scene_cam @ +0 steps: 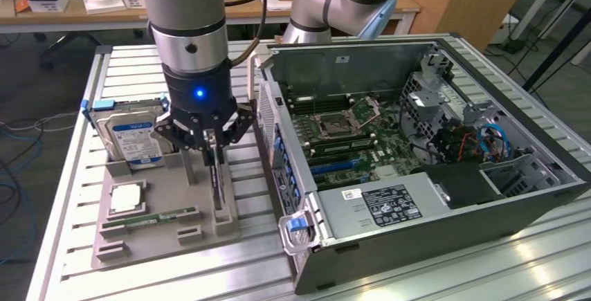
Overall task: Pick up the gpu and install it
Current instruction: 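Pick up the gpu and move the gpu toward the slot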
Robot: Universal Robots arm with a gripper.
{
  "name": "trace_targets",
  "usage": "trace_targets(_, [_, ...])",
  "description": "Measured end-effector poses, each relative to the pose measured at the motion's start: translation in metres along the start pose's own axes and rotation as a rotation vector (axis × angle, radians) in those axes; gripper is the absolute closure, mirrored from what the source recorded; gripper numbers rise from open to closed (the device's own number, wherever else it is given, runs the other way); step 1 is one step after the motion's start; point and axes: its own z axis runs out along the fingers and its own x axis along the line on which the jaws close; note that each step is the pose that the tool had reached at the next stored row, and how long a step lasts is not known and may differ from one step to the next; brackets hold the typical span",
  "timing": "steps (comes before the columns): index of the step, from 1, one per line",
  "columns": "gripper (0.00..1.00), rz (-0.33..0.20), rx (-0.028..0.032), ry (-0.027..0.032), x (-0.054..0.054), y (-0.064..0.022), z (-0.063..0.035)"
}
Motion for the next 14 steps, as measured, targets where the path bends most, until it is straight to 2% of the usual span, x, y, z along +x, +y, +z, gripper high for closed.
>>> trace_targets(7, [0.74,0.000,0.0001,0.0001,0.000,-0.0001,-0.0022])
trace_targets(14, [0.74,0.000,0.0002,0.0000,0.000,-0.0006,-0.0114])
